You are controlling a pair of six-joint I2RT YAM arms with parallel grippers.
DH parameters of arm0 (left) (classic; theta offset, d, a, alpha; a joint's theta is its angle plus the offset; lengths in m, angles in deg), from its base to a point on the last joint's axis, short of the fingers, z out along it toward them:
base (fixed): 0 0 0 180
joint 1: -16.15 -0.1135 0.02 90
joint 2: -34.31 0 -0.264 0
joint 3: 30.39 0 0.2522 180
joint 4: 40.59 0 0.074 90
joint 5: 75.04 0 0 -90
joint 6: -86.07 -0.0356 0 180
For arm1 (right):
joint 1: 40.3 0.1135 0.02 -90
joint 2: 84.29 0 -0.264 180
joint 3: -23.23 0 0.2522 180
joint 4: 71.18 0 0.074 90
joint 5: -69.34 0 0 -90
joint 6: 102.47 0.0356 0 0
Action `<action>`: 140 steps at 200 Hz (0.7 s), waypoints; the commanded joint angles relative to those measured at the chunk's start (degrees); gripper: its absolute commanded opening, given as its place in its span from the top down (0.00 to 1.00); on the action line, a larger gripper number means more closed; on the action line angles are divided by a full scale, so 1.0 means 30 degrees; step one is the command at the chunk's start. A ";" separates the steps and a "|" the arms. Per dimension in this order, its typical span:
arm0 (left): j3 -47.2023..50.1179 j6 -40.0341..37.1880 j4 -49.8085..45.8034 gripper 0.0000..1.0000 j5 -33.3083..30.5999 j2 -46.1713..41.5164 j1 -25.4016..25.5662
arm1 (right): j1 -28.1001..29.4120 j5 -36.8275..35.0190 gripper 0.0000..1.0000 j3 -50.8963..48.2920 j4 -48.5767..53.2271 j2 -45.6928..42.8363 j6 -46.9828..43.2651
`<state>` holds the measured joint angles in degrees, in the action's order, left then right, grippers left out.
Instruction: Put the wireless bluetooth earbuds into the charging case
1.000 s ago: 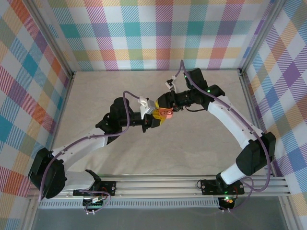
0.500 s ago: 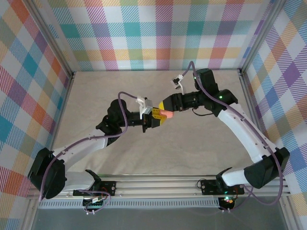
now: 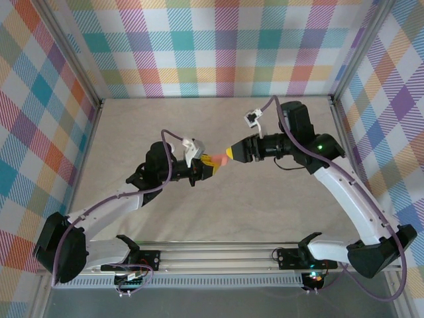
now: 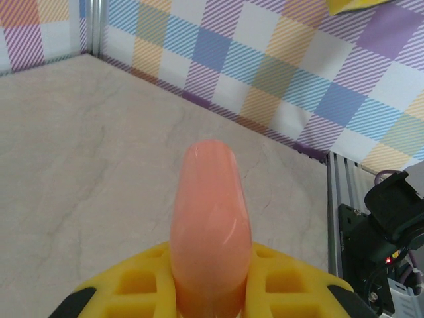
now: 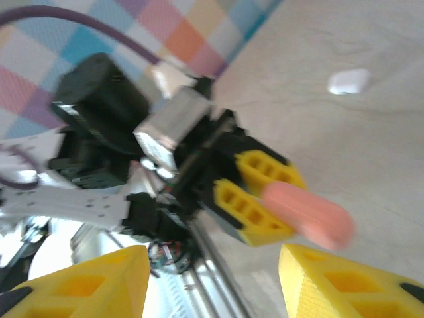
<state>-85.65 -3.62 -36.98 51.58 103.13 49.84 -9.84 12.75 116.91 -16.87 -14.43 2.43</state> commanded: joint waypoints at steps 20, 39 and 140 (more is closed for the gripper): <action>-0.0850 0.1484 -0.2286 1.00 -0.2179 0.0883 -0.0563 | -0.0014 -0.4882 0.44 -0.1967 0.0492 -0.0553 -0.0104; -0.1608 0.2559 -0.4022 1.00 -0.3730 0.2039 -0.0862 | -0.0016 -0.5755 0.44 -0.3045 -0.0090 -0.0263 -0.0072; -0.4821 0.6014 -0.4584 1.00 -0.3303 0.9731 -0.1942 | -0.0016 -0.5165 0.48 -0.2506 -0.2210 0.7463 0.0278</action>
<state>-96.07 11.75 -50.49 41.37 129.77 44.71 -9.84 -3.36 106.49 -22.07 2.56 2.89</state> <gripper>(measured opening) 0.194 0.533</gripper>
